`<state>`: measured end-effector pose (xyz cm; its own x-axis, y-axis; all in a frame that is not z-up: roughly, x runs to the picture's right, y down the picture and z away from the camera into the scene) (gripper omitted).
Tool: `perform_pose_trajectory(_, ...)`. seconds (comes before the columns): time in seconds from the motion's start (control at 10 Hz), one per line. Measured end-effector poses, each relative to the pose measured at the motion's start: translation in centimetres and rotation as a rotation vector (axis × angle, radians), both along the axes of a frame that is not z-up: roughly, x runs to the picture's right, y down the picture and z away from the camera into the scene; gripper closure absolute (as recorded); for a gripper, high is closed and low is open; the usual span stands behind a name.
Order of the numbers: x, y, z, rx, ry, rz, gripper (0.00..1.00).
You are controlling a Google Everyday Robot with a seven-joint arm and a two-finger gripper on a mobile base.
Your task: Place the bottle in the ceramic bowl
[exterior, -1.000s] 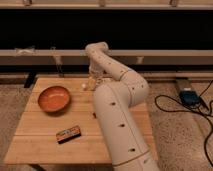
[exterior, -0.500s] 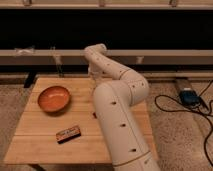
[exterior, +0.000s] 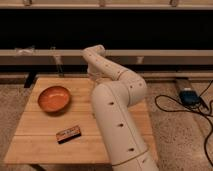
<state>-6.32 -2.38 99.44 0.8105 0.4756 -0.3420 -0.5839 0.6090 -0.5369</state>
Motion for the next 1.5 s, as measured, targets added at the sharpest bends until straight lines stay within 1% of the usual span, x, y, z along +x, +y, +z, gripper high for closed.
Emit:
perform_pose_trajectory(0.1,0.2,0.5,0.2,-0.005,0.031,0.018,0.35)
perform_pose_trajectory(0.2,0.3,0.9,0.7,0.003,0.067,0.039,0.35)
perform_pose_trajectory(0.4,0.8,1.2,1.0,0.018,0.109,0.053,0.35)
perform_pose_trajectory(0.5,1.3,1.6,0.8,0.035,0.147,0.058,0.35)
perform_pose_trajectory(0.6,1.6,2.1,0.5,0.047,0.186,0.058,0.39)
perform_pose_trajectory(0.8,1.1,2.4,-0.5,0.072,0.241,0.08,0.57)
perform_pose_trajectory(0.9,1.0,2.3,-1.7,0.085,0.265,0.091,0.66)
perform_pose_trajectory(1.0,0.6,2.4,-2.7,0.09,0.278,0.099,0.75)
perform_pose_trajectory(1.2,-1.4,3.4,-4.9,0.086,0.292,0.115,0.95)
perform_pose_trajectory(1.3,-2.4,3.6,-6.1,0.087,0.292,0.12,1.0)
perform_pose_trajectory(1.5,-4.5,3.6,-8.5,0.09,0.28,0.118,1.0)
